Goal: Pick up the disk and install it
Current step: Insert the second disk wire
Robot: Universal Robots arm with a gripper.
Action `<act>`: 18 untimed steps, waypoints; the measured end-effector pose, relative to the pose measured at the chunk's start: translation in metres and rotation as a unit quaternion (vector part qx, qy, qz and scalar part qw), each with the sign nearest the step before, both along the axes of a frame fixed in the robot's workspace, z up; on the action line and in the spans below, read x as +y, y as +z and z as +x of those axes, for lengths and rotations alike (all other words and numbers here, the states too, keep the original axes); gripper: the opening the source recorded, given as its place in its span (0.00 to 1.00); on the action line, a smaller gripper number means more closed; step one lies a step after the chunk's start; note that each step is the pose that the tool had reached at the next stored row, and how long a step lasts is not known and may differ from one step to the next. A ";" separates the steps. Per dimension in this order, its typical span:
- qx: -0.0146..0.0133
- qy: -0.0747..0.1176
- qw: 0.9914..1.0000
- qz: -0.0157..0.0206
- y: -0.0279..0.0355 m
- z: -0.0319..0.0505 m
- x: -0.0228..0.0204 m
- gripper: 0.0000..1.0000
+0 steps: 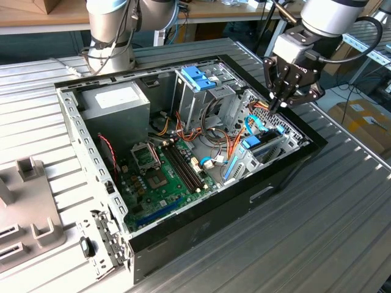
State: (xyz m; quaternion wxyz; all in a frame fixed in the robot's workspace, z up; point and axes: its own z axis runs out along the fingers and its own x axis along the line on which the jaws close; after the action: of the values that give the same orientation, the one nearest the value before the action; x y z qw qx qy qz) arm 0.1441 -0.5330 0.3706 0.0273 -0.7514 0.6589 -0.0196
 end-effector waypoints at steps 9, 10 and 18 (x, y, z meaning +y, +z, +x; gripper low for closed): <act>0.000 -0.017 1.000 0.000 -0.0046 -0.0026 -0.0017 0.16; 0.000 -0.018 1.000 0.000 -0.0045 -0.0027 -0.0019 0.16; 0.000 -0.018 1.000 0.000 -0.0046 -0.0062 -0.0122 0.16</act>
State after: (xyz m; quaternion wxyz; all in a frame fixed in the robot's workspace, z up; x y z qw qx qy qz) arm 0.1379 -0.5453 0.3659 0.0271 -0.7392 0.6727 -0.0200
